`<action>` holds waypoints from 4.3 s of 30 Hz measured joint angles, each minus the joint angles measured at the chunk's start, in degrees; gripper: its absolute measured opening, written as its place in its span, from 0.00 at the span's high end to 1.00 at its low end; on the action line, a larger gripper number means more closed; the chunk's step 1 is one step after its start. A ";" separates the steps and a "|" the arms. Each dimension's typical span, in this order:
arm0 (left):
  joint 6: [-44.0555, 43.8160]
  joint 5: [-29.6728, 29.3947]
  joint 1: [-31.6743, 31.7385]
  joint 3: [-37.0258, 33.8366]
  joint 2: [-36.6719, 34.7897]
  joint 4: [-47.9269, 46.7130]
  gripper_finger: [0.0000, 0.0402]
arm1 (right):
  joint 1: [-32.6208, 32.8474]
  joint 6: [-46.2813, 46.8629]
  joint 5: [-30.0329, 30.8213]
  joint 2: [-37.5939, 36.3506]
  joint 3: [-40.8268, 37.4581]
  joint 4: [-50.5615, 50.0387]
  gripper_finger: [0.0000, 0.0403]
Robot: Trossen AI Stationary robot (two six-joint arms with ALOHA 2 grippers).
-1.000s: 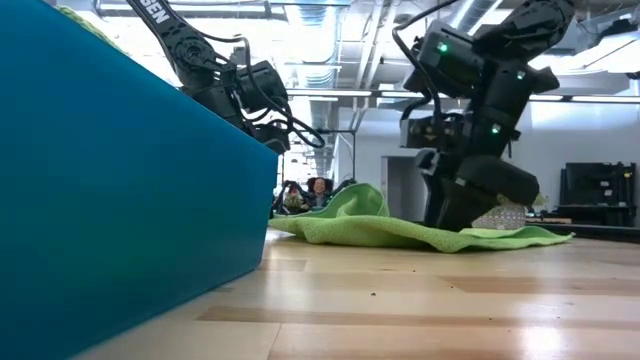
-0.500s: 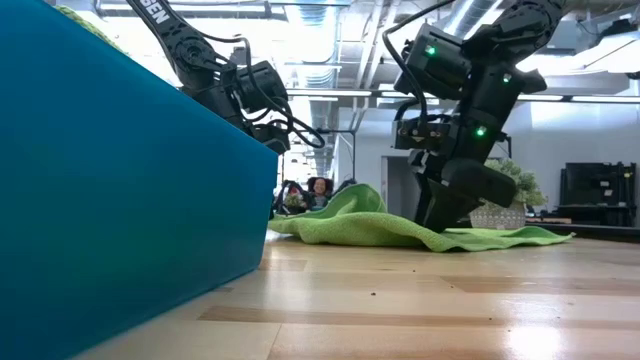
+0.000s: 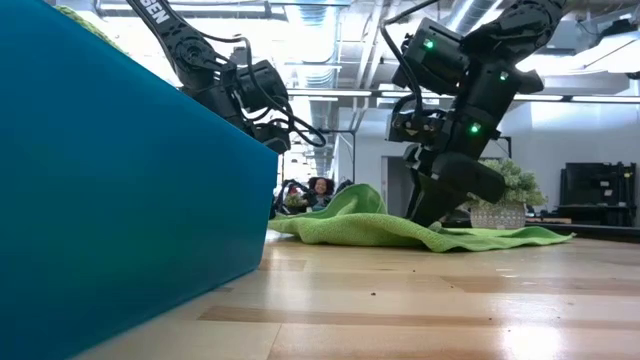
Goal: Fold microfiber towels
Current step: Fold the green microfiber towel
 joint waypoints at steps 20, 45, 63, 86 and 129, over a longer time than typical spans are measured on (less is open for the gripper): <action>1.24 -2.81 0.50 0.00 -17.35 -9.67 1.00 | -6.92 14.08 2.59 -17.42 8.09 -4.16 0.99; 42.31 -27.44 19.65 18.78 -31.39 -20.06 1.00 | -28.29 -4.89 16.46 -28.67 8.04 14.05 1.00; 11.10 -14.34 3.03 -12.23 -43.88 -27.20 1.00 | -0.14 28.15 15.02 -27.27 -9.51 7.23 0.99; 2.36 -11.64 2.69 -16.92 -35.67 -10.88 1.00 | 2.80 53.55 15.28 -21.81 -11.85 -0.11 0.99; 20.57 -7.53 18.68 -8.17 -15.34 3.67 1.00 | -23.20 48.64 5.37 -20.47 -11.77 2.24 0.94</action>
